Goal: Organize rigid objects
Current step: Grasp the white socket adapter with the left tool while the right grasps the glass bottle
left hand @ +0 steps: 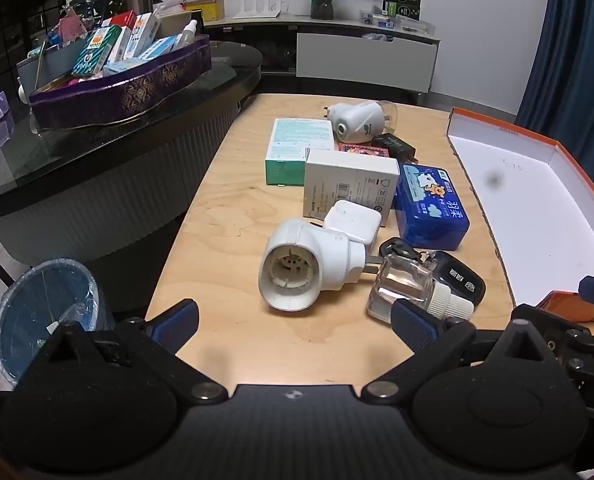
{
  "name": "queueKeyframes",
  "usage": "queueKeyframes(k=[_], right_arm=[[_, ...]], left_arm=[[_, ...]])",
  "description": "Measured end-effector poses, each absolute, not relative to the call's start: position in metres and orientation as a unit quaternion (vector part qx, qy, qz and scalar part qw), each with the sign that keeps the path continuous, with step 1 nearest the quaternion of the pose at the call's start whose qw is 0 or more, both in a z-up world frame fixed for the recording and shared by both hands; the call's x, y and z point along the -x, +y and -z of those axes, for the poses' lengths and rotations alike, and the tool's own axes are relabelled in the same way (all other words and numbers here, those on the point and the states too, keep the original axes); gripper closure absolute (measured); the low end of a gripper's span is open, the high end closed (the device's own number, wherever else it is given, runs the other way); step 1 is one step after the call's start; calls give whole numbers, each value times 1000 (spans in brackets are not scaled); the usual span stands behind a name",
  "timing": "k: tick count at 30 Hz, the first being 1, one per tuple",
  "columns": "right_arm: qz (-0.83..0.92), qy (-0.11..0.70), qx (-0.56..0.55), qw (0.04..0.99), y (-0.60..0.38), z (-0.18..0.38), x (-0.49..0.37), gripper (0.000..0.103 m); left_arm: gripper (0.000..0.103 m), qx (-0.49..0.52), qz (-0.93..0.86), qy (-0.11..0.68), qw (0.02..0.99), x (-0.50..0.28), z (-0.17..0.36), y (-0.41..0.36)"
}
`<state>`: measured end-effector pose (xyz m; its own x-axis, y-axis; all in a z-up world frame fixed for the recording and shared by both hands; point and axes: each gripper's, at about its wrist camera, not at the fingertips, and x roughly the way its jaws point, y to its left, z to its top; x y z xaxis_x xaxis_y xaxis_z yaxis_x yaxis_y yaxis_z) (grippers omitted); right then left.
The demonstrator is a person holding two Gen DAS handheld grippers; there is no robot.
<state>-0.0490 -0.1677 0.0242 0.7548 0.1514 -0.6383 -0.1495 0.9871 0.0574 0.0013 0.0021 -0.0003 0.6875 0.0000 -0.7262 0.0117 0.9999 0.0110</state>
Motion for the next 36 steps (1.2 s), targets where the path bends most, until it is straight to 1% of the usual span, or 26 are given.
queueKeyframes(k=[22, 30, 36], right_arm=[[-84, 341, 11, 936, -166, -22, 44, 4], [-89, 320, 5, 943, -164, -22, 45, 4], [-93, 338, -2, 936, -166, -23, 44, 4]], left_arm=[[0, -8, 1, 395, 919, -4, 7, 0], [0, -10, 3, 393, 919, -6, 8, 0], [0, -3, 5, 396, 918, -7, 8, 2]])
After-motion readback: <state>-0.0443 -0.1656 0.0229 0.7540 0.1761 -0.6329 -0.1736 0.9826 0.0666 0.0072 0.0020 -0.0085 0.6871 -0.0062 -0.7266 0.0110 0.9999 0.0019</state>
